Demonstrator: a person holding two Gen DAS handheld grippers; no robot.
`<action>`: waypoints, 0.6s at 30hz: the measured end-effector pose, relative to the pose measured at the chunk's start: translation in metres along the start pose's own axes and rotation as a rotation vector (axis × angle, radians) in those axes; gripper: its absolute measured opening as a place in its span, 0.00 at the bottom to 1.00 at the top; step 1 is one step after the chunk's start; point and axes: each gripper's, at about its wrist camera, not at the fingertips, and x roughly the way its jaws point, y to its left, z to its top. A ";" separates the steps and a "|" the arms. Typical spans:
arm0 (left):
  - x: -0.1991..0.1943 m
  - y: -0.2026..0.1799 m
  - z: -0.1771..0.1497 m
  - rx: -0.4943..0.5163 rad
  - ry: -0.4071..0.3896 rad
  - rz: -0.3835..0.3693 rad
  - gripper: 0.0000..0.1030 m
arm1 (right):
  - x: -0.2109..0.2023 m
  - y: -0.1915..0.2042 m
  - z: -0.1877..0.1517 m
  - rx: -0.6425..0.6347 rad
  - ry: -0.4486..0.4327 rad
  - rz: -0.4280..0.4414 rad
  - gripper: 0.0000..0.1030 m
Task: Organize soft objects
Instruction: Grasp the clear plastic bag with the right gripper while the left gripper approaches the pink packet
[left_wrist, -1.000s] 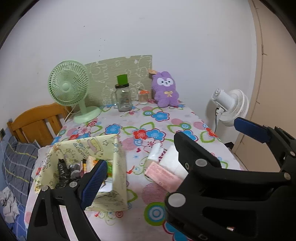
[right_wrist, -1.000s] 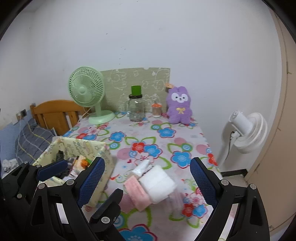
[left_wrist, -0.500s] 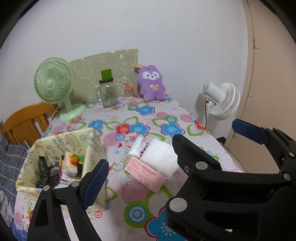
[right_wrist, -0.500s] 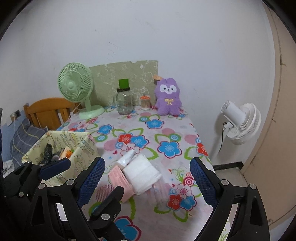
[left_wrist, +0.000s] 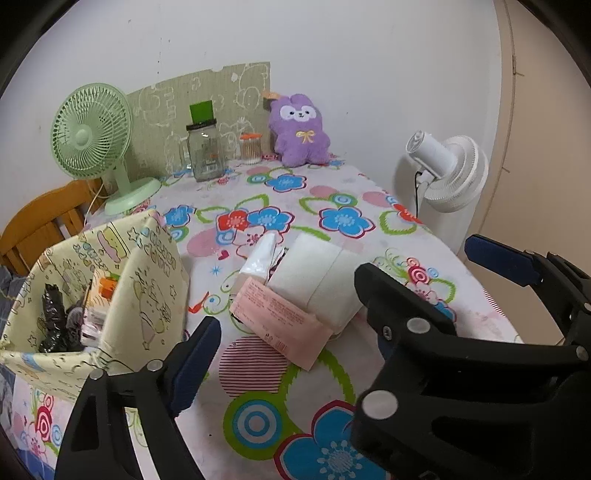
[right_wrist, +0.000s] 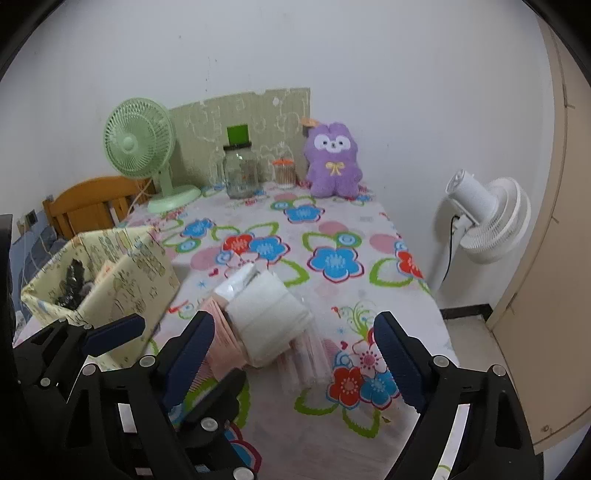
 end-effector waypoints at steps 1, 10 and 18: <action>0.003 0.000 -0.001 0.001 0.005 0.004 0.85 | 0.003 -0.001 -0.002 0.002 0.006 0.001 0.86; 0.027 0.002 -0.009 -0.008 0.072 0.005 0.78 | 0.029 -0.007 -0.013 0.021 0.076 0.018 0.80; 0.046 0.001 -0.006 -0.014 0.106 0.010 0.74 | 0.045 -0.014 -0.015 0.038 0.120 0.012 0.73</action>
